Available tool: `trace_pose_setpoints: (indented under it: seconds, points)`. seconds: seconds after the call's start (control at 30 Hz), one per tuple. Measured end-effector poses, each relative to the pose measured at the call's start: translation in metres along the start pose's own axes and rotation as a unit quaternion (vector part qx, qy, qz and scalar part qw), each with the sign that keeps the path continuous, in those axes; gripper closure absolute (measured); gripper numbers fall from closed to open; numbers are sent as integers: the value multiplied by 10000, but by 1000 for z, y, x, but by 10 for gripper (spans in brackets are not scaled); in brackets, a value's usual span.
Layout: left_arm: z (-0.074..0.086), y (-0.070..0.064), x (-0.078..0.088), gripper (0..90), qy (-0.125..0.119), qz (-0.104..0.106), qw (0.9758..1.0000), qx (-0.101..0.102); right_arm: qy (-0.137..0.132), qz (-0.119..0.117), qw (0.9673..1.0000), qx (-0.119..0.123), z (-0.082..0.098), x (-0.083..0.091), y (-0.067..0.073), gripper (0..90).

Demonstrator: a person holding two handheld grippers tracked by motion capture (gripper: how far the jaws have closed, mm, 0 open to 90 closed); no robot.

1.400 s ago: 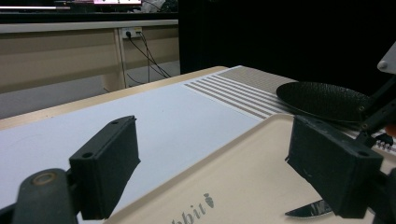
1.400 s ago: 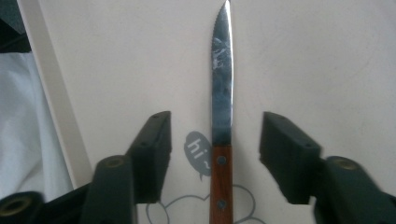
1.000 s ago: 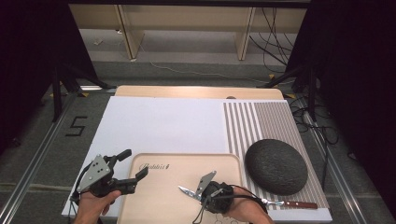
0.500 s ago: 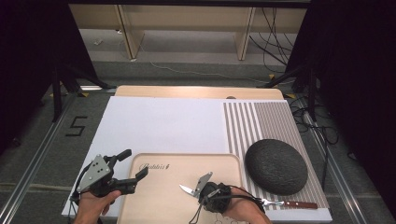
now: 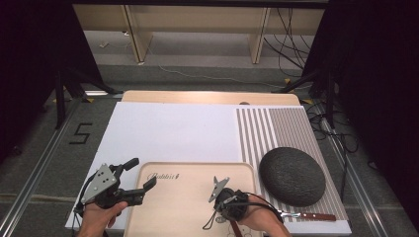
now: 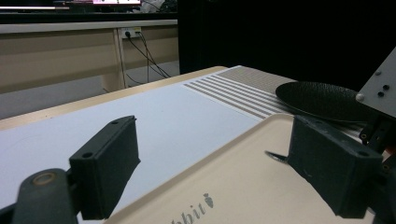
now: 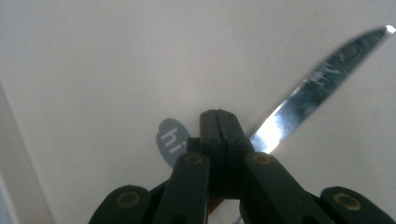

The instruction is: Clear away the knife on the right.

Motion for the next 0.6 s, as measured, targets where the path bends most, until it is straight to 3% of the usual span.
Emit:
trace_pose_setpoints:
  seconds: [0.2, 0.23, 0.53, 0.57, 0.6]
  points:
    - [0, 0, 0, 157, 1, -6, 10000, 2, 99, -45, 9999, -45, 8, 4, -3, 900]
    - [0, 0, 0, 157, 2, -7, 10000, -1, 227, -99, 9997, -81, 11, 6, -3, 900]
    - [0, 0, 0, 157, 10, -15, 10000, 7, 172, -162, 9996, -184, 21, 11, -11, 900]
    - [0, 0, 0, 157, 12, -16, 10000, 7, 309, -198, 9991, -207, 21, 13, -11, 900]
    - [0, 0, 0, 157, 13, -14, 10000, 5, 217, -192, 9993, -220, 23, 12, -12, 900]
Point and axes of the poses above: each handheld gripper's, and its own axes: x roughly backward along the jaws, z roughly out of its underside, y roughly to its left, the point moved 4 cm from there along -x, roughly forward along the jaws, and after that the axes turned 10 degrees about -z, right-handed, at the moved point
